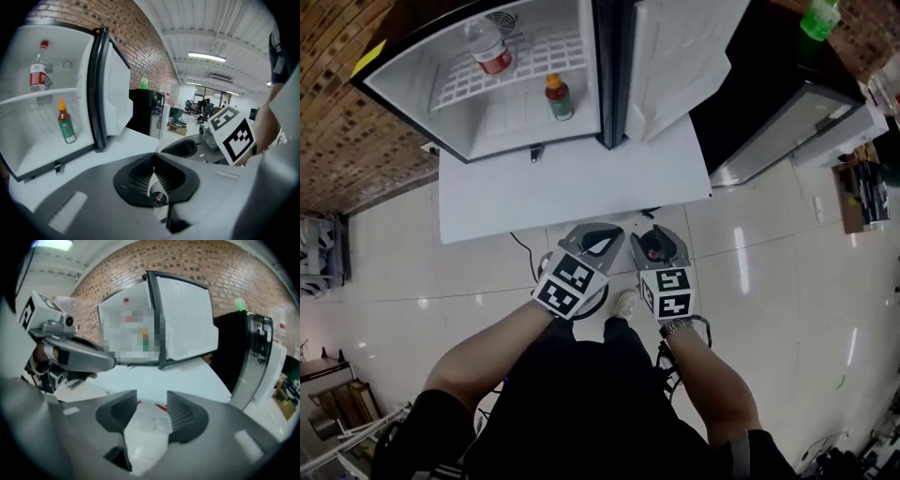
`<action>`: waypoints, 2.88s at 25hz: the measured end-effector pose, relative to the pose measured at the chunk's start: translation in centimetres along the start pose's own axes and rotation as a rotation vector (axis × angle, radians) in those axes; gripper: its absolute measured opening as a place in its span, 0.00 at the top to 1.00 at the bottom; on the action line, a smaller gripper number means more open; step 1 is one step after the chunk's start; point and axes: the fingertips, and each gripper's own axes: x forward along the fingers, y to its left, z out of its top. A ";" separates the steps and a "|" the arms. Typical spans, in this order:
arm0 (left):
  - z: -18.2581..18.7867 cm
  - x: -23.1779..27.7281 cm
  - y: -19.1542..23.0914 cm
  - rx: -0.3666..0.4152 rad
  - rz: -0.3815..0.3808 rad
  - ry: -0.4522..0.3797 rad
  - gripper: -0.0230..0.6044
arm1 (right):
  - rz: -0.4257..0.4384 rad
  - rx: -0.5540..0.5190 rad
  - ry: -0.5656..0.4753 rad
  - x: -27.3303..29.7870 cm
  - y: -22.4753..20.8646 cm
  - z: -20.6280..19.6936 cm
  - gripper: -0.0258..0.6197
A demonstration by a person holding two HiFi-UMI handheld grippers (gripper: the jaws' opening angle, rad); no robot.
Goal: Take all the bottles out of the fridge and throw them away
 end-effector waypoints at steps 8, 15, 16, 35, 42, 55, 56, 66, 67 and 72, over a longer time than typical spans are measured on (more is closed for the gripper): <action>1.4 -8.1 5.6 -0.044 0.161 -0.110 0.96 | 0.095 -0.138 -0.111 0.9 7.6 8.3 0.66; 1.3 -13.1 9.9 -0.062 0.248 -0.177 0.96 | 0.107 -0.209 -0.155 4.0 11.7 13.1 0.66; 1.4 -13.6 10.4 -0.060 0.251 -0.189 0.96 | 0.104 -0.216 -0.159 4.4 12.1 13.7 0.66; 2.2 -16.9 19.5 -0.001 0.237 -0.231 0.96 | -0.077 -0.185 -0.148 15.7 11.3 19.9 0.66; 0.6 -17.4 21.5 -0.006 0.233 -0.201 0.96 | -0.120 -0.157 -0.118 21.1 8.9 21.3 0.60; -3.8 -18.8 24.5 -0.044 0.272 -0.121 0.96 | -0.189 -0.111 -0.063 29.2 4.5 22.5 0.51; -3.9 -18.9 24.8 -0.046 0.275 -0.119 0.96 | -0.187 -0.103 -0.065 29.6 4.5 22.6 0.51; -4.7 -19.1 25.7 -0.064 0.286 -0.109 0.96 | -0.190 -0.097 -0.062 30.5 4.5 22.5 0.53; -4.7 -19.0 25.6 -0.065 0.283 -0.110 0.96 | -0.183 -0.100 -0.063 30.1 4.7 22.2 0.53; -3.9 -18.3 24.8 -0.063 0.272 -0.121 0.96 | -0.133 -0.094 -0.079 27.2 6.6 21.0 0.53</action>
